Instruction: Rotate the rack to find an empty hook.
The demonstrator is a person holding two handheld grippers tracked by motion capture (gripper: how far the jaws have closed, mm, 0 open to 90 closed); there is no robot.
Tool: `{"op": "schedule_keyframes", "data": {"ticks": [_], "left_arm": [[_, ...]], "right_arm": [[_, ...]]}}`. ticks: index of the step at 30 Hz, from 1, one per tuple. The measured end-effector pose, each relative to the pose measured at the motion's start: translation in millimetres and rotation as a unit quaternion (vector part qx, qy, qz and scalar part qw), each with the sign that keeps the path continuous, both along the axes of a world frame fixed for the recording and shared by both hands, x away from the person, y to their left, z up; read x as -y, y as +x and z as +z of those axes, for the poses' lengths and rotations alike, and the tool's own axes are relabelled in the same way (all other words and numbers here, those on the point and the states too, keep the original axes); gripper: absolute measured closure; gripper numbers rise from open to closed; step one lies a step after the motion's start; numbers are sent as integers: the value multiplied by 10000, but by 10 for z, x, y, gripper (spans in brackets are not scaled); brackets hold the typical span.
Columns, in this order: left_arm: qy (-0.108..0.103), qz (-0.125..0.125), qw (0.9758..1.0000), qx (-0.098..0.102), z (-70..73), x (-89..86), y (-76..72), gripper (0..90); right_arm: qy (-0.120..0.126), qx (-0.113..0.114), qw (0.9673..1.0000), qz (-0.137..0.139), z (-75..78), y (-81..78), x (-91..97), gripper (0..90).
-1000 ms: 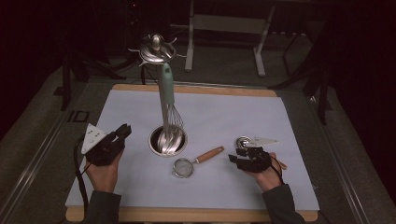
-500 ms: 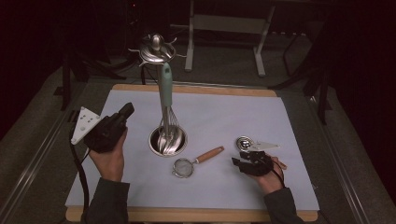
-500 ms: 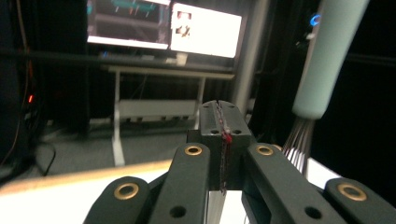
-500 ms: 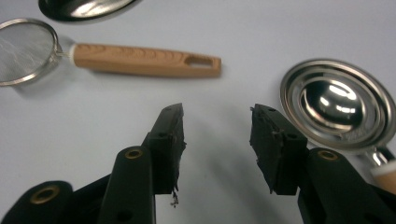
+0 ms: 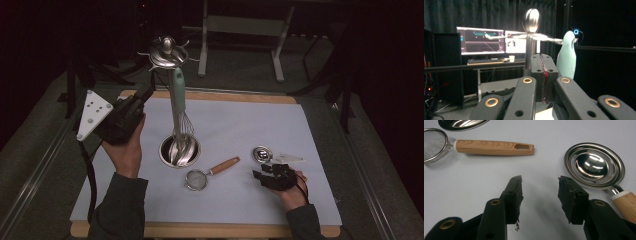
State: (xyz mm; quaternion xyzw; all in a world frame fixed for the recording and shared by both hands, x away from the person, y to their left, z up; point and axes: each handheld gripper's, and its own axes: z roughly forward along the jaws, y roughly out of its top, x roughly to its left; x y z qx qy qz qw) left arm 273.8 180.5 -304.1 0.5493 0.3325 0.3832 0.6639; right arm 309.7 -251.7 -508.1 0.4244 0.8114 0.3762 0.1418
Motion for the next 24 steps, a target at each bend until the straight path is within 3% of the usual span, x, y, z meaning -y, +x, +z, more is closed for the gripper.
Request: {"op": "schedule_keyframes", "data": {"ticks": [10, 24], "left_arm": [[-60, -21, 9998, 199, 130, 67, 58, 898], [12, 139, 9998, 163, 182, 4, 145, 899]], "right_arm": [[35, -13, 10000, -27, -1, 2, 22, 537], [50, 4, 10000, -52, 2, 3, 38, 538]]}}
